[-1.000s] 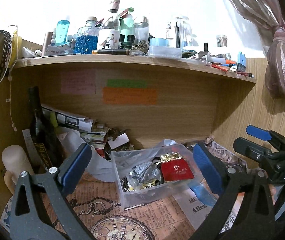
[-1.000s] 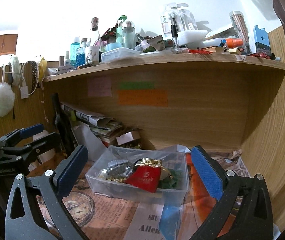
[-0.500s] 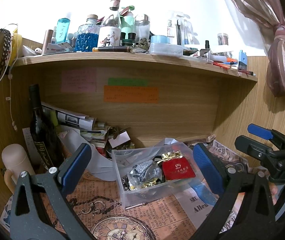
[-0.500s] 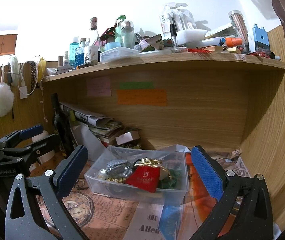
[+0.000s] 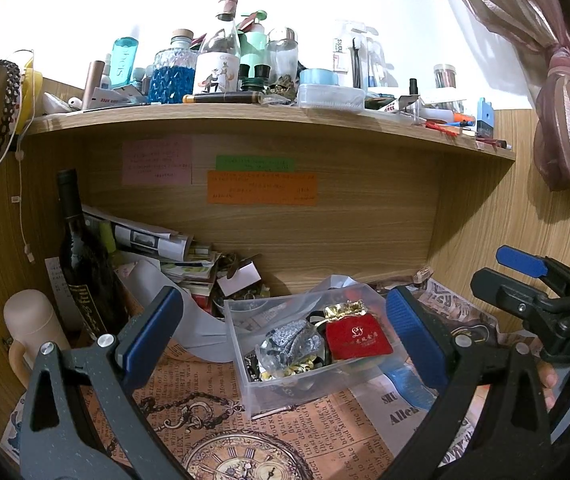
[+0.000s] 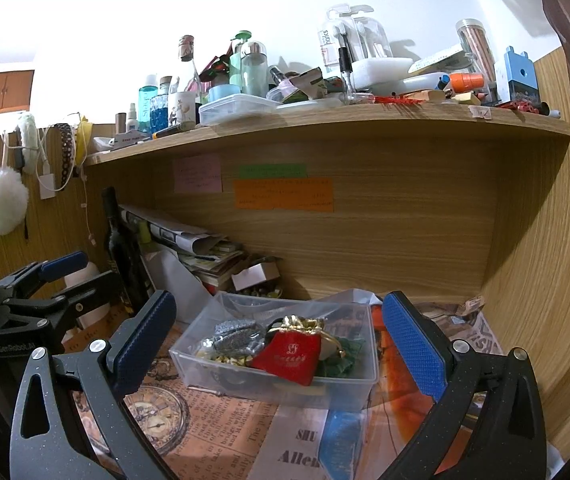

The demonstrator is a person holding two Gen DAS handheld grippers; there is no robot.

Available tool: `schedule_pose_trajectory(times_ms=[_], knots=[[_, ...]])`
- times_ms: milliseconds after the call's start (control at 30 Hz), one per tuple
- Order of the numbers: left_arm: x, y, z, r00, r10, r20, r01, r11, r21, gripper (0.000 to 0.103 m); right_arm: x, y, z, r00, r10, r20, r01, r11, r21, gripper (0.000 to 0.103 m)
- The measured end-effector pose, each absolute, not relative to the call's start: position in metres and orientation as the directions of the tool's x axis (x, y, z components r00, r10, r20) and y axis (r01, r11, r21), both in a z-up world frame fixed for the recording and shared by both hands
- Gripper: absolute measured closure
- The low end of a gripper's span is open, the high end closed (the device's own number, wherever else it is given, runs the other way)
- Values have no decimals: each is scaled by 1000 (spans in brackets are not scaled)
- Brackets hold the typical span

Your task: Organize soft objects

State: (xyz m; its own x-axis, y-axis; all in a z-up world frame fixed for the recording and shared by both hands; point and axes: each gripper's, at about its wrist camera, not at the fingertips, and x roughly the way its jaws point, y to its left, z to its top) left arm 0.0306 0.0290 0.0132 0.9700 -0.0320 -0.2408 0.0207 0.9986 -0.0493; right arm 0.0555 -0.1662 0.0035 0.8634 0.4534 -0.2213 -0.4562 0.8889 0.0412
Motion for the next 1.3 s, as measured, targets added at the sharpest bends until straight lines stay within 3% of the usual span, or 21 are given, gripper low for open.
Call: schedule_pose_trajectory(times_ms=[1300], knots=[[34, 39, 10, 962, -123, -244, 116, 992, -43, 0, 54, -164, 0, 860, 457, -226, -458, 888, 52, 0]])
